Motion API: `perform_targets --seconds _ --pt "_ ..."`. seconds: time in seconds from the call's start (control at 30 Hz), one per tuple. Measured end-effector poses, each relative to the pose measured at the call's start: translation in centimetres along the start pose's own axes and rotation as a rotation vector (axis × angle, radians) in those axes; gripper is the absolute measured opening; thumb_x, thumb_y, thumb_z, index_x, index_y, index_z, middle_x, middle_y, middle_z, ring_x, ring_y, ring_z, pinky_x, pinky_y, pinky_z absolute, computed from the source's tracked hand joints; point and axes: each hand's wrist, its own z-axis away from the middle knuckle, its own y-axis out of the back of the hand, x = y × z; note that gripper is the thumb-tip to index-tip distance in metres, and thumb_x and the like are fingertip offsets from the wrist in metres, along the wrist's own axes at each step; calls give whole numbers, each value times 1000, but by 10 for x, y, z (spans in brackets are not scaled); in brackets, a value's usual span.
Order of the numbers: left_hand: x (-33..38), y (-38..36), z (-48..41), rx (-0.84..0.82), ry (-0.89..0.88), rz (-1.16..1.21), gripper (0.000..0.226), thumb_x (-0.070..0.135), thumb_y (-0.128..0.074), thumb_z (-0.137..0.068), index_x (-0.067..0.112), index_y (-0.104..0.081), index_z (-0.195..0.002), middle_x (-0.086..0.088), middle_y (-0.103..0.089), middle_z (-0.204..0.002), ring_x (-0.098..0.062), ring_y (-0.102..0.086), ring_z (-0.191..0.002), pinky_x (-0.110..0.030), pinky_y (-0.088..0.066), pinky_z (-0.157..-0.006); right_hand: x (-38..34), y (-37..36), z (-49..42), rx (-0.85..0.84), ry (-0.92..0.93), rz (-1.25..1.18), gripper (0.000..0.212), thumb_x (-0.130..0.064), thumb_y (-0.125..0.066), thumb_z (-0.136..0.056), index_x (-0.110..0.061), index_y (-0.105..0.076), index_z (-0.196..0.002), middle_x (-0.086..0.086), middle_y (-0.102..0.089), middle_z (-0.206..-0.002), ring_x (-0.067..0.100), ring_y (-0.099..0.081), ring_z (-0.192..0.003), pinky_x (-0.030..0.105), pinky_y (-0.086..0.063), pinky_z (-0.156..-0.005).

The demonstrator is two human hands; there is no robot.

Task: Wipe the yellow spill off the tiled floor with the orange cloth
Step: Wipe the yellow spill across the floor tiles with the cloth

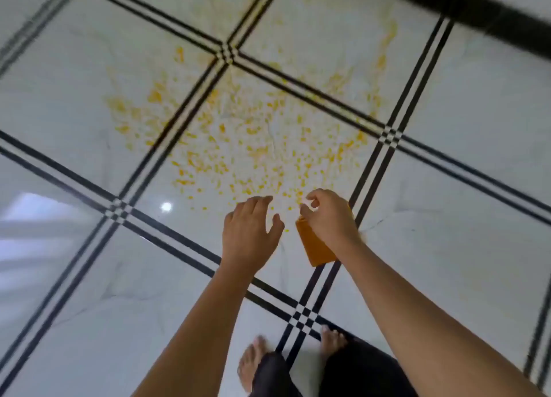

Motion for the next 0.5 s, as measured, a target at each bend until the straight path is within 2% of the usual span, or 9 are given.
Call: perform_targets --seconds 0.17,0.3,0.4,0.5 --pt "-84 -147 -19 -53 -59 -80 46 37 -41 -84 10 -63 -114 -8 -67 -108 -32 -63 -97 -43 -48 -79 96 -123 -57 48 -187 5 32 -31 -62 -86 -11 -60 -111 7 -63 -107 22 -59 -98 33 -48 -80" --pt "-123 -220 -26 -30 -118 -82 46 37 -42 -84 10 -63 -114 -8 -66 -111 -30 -63 -98 -42 -49 -81 141 -184 -72 180 -255 122 42 -36 -69 -79 -10 -55 -108 8 -53 -111 26 -48 -107 35 -41 -88" --pt "-134 -244 -29 61 -164 -76 44 35 -45 -84 9 -62 -115 -9 -66 -113 -28 -62 -99 -40 -48 -82 151 -204 -75 351 -229 136 22 -20 -65 -83 -5 -57 -97 12 -54 -100 27 -49 -97 33 -39 -82" --pt "-140 -253 -36 135 -167 -68 43 33 -46 -84 9 -62 -116 -9 -64 -116 -28 -61 -101 -38 -42 -87 144 -209 -86 449 -256 -33 9 -13 -60 -86 -4 -59 -89 10 -55 -92 25 -53 -89 32 -41 -77"
